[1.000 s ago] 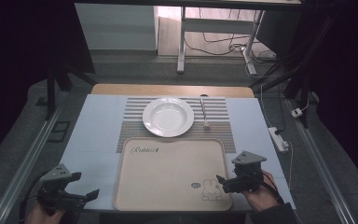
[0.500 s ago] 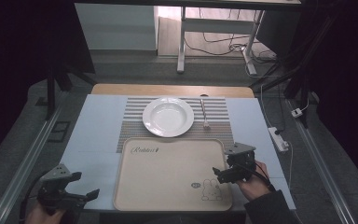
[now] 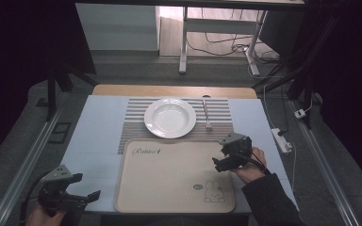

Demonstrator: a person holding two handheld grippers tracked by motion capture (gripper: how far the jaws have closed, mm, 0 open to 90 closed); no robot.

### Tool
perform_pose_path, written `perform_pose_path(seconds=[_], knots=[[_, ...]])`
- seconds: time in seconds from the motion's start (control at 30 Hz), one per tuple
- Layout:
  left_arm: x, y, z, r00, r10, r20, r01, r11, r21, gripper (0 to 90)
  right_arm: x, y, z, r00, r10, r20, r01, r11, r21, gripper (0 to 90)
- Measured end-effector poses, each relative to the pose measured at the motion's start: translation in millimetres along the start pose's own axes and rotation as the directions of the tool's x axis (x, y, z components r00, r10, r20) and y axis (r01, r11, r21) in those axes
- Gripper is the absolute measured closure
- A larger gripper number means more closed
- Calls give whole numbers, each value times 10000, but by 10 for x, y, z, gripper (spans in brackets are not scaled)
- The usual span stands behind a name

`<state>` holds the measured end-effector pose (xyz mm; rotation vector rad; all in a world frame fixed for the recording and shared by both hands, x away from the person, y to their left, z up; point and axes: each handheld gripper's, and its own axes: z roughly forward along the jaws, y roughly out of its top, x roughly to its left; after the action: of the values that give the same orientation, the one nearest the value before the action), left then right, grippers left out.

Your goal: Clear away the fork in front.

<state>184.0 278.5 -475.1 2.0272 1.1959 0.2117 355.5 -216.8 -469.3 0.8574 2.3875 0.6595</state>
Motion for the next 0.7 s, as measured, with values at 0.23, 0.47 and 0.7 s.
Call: perform_pose_path(seconds=[0.23, 0.47, 0.7], knots=[[4, 1, 2, 10000, -21, 5, 21, 10000, 22, 27, -105, 134, 137, 9998, -189, 58, 186, 9990, 417, 0], [4, 3, 5, 10000, -24, 4, 24, 10000, 51, 27, -171, 290, 263, 9962, -814, 321, 796, 9954, 537, 0], [7, 4, 8, 10000, -45, 19, 45, 10000, 72, 27, -257, 424, 421, 9874, -1426, 693, 1367, 9871, 835, 0]])
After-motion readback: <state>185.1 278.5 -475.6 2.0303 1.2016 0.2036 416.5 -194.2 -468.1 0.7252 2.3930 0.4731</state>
